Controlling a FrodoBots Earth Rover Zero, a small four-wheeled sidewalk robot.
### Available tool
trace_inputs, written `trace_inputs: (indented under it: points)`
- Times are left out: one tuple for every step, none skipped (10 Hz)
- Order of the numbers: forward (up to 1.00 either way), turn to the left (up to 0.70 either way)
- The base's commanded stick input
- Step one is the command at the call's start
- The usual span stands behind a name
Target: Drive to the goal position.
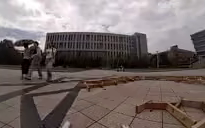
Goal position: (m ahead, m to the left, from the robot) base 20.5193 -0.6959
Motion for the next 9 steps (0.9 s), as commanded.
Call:
trace_inputs:
  points:
    - [0.06,0.00]
    - [0.06,0.01]
    - [0.06,0.00]
    - [0.06,0.01]
    - [0.06,0.01]
    - [0.06,0.01]
    - [0.06,0.00]
    - [0.06,0.00]
    - [0.06,0.00]
